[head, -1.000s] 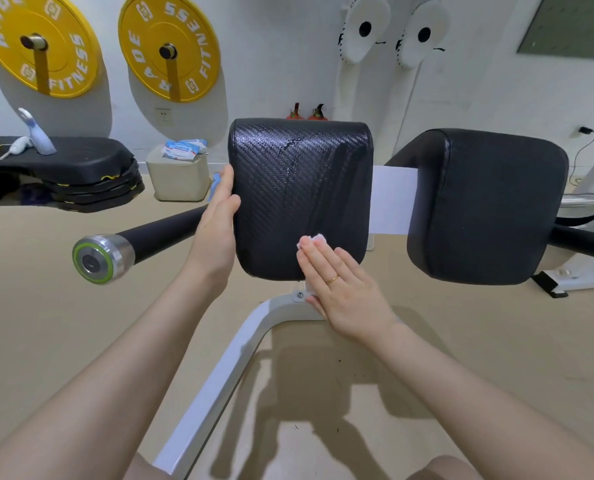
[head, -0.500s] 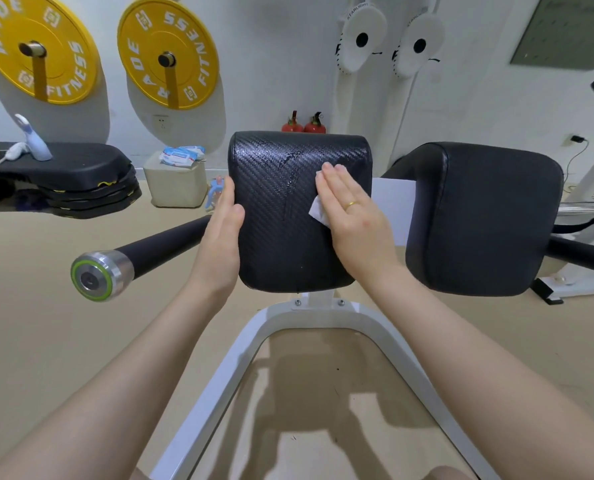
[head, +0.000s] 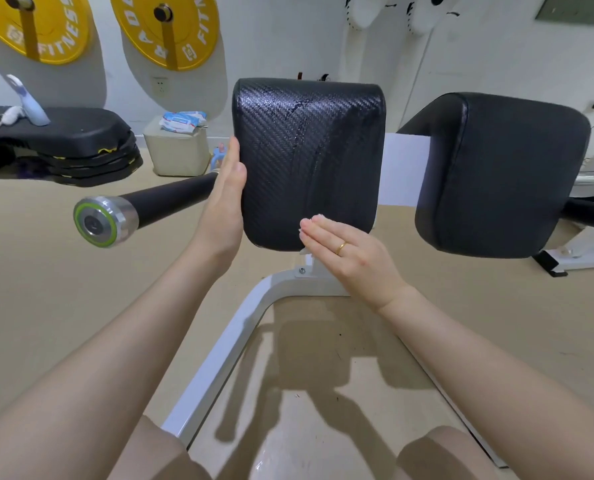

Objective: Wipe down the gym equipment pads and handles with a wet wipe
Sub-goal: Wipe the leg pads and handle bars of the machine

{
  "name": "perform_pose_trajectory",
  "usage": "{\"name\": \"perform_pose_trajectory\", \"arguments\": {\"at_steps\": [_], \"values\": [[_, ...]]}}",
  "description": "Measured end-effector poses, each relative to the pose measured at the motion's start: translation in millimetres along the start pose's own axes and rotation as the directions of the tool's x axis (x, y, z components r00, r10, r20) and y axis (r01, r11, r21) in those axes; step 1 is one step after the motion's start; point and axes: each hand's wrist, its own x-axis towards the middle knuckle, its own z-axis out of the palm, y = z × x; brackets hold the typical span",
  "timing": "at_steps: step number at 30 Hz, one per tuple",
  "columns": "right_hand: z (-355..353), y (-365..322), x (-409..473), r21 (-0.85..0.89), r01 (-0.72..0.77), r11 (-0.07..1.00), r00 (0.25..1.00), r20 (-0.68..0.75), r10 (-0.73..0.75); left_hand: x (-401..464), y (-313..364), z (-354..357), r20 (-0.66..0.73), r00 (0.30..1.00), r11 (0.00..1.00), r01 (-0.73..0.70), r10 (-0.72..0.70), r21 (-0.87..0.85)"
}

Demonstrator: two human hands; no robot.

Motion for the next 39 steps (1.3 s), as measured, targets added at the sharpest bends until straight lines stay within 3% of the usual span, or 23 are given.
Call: {"name": "perform_pose_trajectory", "arguments": {"at_steps": [4, 8, 12, 15, 21, 27, 33, 36, 39], "values": [[-10.6, -19.7, 4.1, 0.159, -0.206, 0.966, 0.970, 0.164, 0.180, -3.0, 4.9, 0.2, -0.012, 1.000, 1.000, 0.018, -0.018, 0.009], [-2.9, -33.7, -23.5, 0.198, -0.373, 0.907, 0.851, 0.462, 0.249, -15.3, 4.9, 5.7, -0.028, 0.999, 0.996, 0.022, -0.019, 0.089], [3.9, -35.9, -26.8, 0.196, -0.552, 0.810, 0.712, 0.616, 0.336, -32.7, -8.3, 14.1, -0.046, 0.999, 0.986, 0.020, -0.012, 0.167], [6.3, -31.7, -20.9, 0.207, -0.662, 0.720, 0.649, 0.639, 0.413, -33.6, -12.0, 14.9, -0.049, 0.999, 0.975, -0.002, 0.013, 0.221], [10.4, -29.8, -20.0, 0.168, -0.731, 0.661, 0.578, 0.667, 0.470, -34.6, -8.9, 15.9, -0.049, 0.999, 0.968, 0.009, 0.003, 0.252], [2.8, -32.4, -18.1, 0.208, -0.749, 0.629, 0.610, 0.586, 0.533, -36.0, -7.2, 17.9, -0.049, 0.999, 0.970, 0.019, -0.008, 0.244], [-22.3, -34.6, 5.1, 0.324, -0.625, 0.710, 0.757, 0.475, 0.449, -37.3, -5.8, 9.2, -0.007, 1.000, 0.966, 0.024, -0.022, 0.257], [-41.4, -25.1, 31.4, 0.365, -0.561, 0.743, 0.822, 0.350, 0.449, -36.8, -6.0, 5.2, 0.011, 1.000, 0.971, 0.020, -0.024, 0.238], [-47.7, -1.1, 64.6, 0.323, -0.545, 0.774, 0.836, 0.140, 0.531, -33.9, -4.7, 5.4, -0.024, 1.000, 0.981, 0.023, -0.019, 0.192]]}}
